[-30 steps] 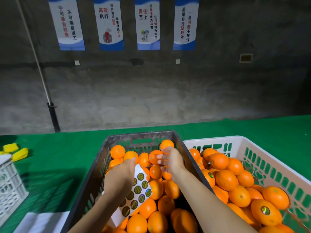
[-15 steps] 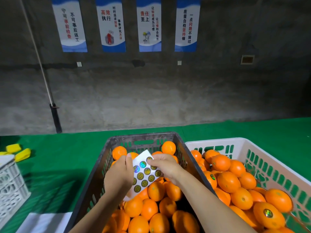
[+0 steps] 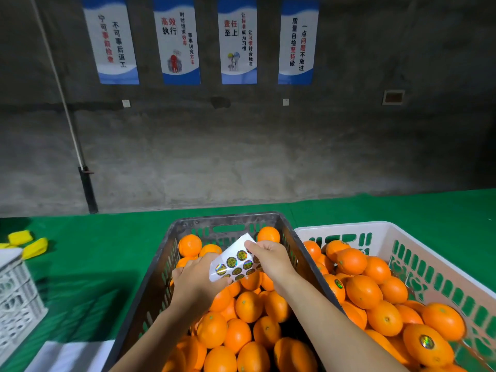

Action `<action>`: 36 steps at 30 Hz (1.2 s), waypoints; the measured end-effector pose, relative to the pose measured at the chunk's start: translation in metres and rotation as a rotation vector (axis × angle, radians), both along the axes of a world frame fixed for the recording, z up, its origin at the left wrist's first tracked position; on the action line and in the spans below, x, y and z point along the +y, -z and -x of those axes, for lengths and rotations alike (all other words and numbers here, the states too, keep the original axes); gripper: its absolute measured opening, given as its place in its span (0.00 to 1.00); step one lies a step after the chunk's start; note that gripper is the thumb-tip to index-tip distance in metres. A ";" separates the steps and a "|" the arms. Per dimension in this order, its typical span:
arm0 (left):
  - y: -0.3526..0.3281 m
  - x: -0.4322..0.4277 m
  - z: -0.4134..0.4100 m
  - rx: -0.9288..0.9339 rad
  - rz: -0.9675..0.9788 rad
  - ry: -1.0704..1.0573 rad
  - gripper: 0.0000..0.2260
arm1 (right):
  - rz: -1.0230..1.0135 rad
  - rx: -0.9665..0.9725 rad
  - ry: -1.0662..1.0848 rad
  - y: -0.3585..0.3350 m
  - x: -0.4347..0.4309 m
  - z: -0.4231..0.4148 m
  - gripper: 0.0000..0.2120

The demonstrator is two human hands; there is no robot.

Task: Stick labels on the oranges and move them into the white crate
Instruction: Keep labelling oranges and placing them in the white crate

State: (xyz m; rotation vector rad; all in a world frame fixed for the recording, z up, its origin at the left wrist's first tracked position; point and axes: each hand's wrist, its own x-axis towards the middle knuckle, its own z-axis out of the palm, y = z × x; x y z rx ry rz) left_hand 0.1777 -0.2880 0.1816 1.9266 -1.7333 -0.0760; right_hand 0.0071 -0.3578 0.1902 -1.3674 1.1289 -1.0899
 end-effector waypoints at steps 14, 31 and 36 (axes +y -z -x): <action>-0.006 0.006 -0.010 -0.104 -0.071 -0.028 0.10 | 0.588 0.843 -0.355 0.001 0.008 0.005 0.10; -0.013 -0.003 -0.026 0.916 0.013 -0.071 0.04 | 0.023 0.174 -0.197 -0.011 0.003 0.008 0.16; -0.013 -0.002 -0.024 1.010 0.048 -0.131 0.09 | -0.105 -0.014 -0.170 -0.009 0.006 0.009 0.09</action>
